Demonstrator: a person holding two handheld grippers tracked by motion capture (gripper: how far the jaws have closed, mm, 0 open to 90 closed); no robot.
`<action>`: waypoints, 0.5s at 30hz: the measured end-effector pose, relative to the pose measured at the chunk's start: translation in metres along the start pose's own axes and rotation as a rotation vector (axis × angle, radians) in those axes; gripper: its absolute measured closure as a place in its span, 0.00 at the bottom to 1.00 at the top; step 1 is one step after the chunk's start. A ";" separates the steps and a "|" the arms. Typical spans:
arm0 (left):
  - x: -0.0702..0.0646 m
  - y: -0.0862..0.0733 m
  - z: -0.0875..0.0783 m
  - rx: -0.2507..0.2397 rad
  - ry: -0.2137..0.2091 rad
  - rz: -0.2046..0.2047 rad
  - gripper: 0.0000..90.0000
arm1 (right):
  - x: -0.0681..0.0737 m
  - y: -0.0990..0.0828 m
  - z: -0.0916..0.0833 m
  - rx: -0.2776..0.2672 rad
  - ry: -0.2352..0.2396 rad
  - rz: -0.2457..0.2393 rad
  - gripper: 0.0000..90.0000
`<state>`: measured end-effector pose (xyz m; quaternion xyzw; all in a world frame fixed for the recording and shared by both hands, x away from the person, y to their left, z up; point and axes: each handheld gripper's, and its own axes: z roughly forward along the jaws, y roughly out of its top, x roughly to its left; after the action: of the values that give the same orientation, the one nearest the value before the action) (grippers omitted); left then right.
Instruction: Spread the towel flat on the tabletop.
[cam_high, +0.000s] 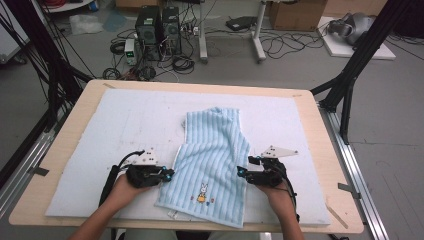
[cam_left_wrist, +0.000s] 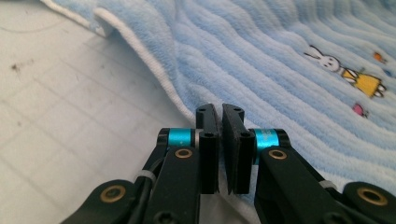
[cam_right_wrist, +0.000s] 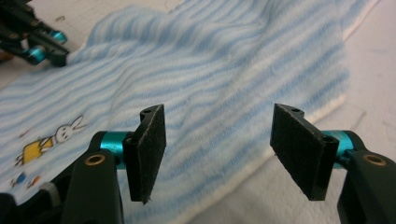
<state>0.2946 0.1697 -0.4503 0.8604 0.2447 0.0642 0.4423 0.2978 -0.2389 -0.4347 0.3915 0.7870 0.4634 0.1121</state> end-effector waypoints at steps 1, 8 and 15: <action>-0.001 -0.002 -0.003 0.002 -0.005 0.002 0.94 | 0.002 0.002 0.002 0.001 -0.010 -0.008 0.39; -0.008 -0.015 -0.018 -0.017 -0.014 -0.004 0.92 | 0.009 0.010 0.017 0.024 -0.041 -0.034 0.39; 0.003 -0.014 -0.025 -0.109 0.086 -0.101 0.56 | 0.015 0.018 0.037 0.041 -0.051 -0.056 0.43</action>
<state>0.2842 0.1960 -0.4467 0.8179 0.3028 0.0919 0.4804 0.3169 -0.1993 -0.4369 0.3834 0.8037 0.4338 0.1372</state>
